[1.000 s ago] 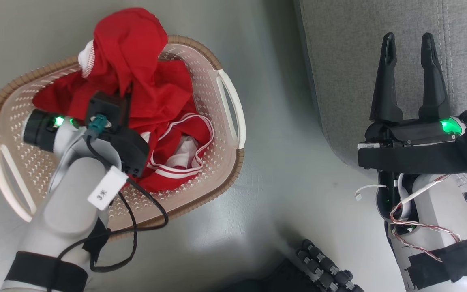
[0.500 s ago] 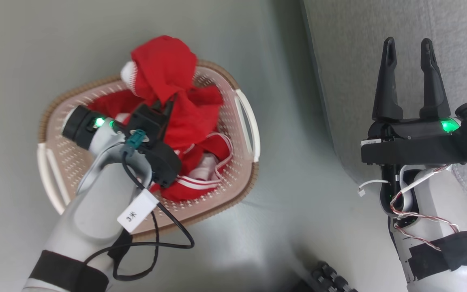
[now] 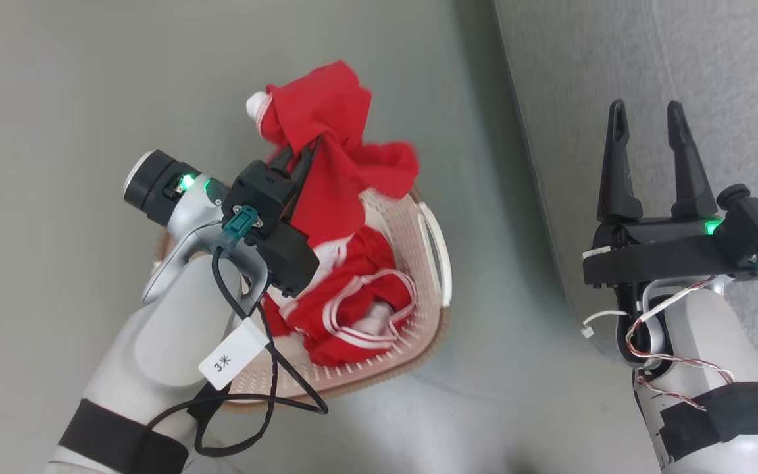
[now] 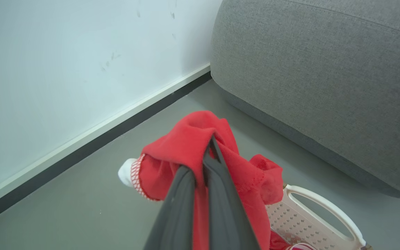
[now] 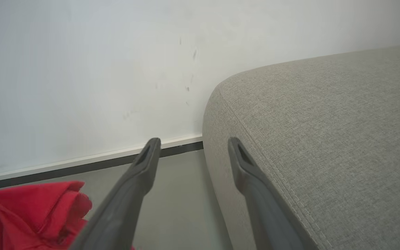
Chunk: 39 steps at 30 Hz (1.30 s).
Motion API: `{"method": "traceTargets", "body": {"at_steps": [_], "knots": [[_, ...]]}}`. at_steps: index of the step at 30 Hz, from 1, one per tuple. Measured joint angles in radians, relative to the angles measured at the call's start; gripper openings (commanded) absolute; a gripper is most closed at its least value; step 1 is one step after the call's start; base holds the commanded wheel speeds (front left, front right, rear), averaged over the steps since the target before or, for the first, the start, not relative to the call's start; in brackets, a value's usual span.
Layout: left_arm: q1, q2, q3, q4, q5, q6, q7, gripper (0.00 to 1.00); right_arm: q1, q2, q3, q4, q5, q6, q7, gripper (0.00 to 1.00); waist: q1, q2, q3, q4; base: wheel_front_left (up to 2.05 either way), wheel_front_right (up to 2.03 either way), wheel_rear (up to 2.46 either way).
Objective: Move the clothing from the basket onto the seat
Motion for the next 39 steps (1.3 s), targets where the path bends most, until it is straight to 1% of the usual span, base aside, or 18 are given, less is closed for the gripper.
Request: {"method": "traceTargets", "body": {"at_steps": [7, 12, 16, 23, 26, 32, 39], "knots": [[0.0, 0.002, 0.002, -0.059, -0.03, -0.004, 0.0, 0.0, 0.02, -0.001, 0.006, 0.05, -0.004, 0.026, 0.0, 1.0, -0.0001, 0.0, -0.104, 0.033, 0.0, 0.0, 0.0], [0.007, 0.018, 0.006, -0.088, -0.058, -0.009, 0.0, 0.0, 0.026, -0.001, 0.025, 0.078, -0.004, 0.052, 0.0, 1.0, -0.0001, 0.0, -0.18, 0.051, 0.0, 0.0, 0.0], [0.038, 0.035, 0.004, -0.103, -0.067, -0.01, 0.0, 0.0, 0.04, -0.001, 0.031, 0.103, -0.004, 0.069, 0.0, 1.0, -0.0001, -0.0001, -0.241, 0.061, 0.0, 0.0, 0.0], [0.079, 0.038, 0.003, -0.124, -0.115, -0.01, 0.0, 0.0, 0.072, -0.009, 0.046, 0.145, -0.011, 0.098, 0.0, 1.0, -0.0002, -0.0001, -0.348, 0.073, 0.0, 0.0, 0.0], [0.105, 0.038, -0.002, -0.125, -0.125, -0.017, 0.0, 0.0, 0.082, -0.019, 0.068, 0.166, -0.023, 0.113, 0.0, 1.0, -0.0002, -0.0001, -0.393, 0.078, 0.0, 0.0, 0.0], [0.164, 0.046, -0.015, -0.134, -0.148, -0.017, 0.0, 0.0, 0.1, -0.024, 0.116, 0.21, -0.032, 0.138, 0.0, 1.0, -0.0003, -0.0001, -0.483, 0.086, 0.0, 0.0, 0.0], [0.209, 0.049, -0.044, -0.178, -0.185, -0.017, 0.0, 0.0, 0.131, -0.028, 0.192, 0.254, -0.034, 0.156, 0.0, 1.0, -0.0002, -0.0001, -0.587, 0.094, 0.0, 0.0, 0.0]]}}
